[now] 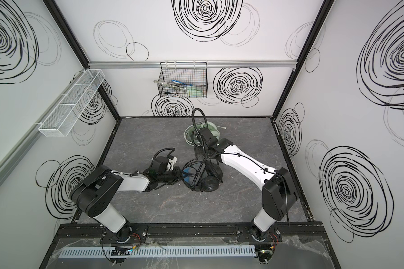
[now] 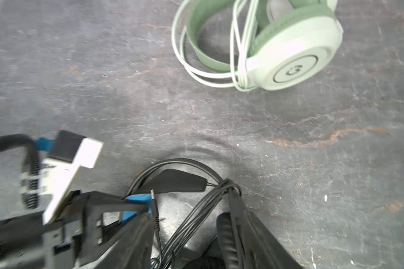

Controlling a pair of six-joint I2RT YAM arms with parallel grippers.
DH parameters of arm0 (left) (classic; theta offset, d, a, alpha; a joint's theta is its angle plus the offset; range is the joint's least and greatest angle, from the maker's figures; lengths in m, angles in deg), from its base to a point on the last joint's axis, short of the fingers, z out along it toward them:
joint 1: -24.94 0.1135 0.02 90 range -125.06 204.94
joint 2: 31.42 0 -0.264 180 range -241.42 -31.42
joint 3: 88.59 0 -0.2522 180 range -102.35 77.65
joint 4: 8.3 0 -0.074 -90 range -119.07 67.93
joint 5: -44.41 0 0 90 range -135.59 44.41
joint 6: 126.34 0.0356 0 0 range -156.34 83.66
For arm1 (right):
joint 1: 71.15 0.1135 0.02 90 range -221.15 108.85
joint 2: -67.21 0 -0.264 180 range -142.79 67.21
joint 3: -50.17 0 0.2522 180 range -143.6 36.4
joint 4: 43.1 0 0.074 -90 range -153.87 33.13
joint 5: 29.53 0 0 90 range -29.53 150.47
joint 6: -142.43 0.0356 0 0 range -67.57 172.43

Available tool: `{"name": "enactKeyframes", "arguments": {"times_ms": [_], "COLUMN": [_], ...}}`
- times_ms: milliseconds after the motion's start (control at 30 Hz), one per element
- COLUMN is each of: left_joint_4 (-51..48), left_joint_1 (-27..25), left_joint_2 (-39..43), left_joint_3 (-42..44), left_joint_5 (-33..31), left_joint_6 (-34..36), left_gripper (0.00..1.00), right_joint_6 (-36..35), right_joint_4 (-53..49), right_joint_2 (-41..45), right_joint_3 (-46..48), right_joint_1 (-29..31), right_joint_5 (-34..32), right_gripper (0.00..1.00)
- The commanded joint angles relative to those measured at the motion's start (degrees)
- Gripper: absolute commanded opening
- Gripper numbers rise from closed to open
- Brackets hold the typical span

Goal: Wrap the headphones

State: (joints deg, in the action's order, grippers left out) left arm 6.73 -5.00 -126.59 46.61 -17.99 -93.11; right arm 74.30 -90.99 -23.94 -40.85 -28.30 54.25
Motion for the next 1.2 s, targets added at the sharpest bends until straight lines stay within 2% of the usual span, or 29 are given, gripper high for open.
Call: {"name": "enactKeyframes", "arguments": {"times_ms": [0, 133, 333, 633, 833, 1167], "left_joint_4": [0.82, 0.7, 0.62, 0.14, -0.32, -0.3], "left_joint_1": [-0.06, -0.09, -0.04, 0.17, 0.39, 0.54], "left_joint_2": [0.17, -0.01, -0.36, -0.1, -0.17, -0.27], "left_joint_3": [-0.23, -0.47, -1.1, -1.3, -1.47, -1.4], "left_joint_5": [1.32, 1.25, 1.41, 1.23, 1.24, 1.23], "left_joint_6": [1.75, 1.76, 1.75, 1.89, 1.98, 1.93], "left_gripper": [0.0, 0.0, 0.0, 0.0, 0.0, 0.0], "right_joint_6": [-3.9, -4.75, -6.3, -5.98, -5.45, -3.93], "right_joint_4": [1.71, 2.49, 1.27, -5.7, -5.4, -3.91], "right_joint_2": [2.66, 4.66, 2.72, -5.36, -4.31, -1.75], "right_joint_3": [0.06, 3.35, 6.17, 3.18, 4.95, 8.3], "right_joint_1": [1.82, 3.91, 6.79, 6.9, 6.91, 7.69], "right_joint_5": [4.81, 9.29, 11.48, 5.05, 5.79, 7.89], "right_gripper": [0.65, 0.67, 0.72, 0.72, 0.72, 0.65]}}
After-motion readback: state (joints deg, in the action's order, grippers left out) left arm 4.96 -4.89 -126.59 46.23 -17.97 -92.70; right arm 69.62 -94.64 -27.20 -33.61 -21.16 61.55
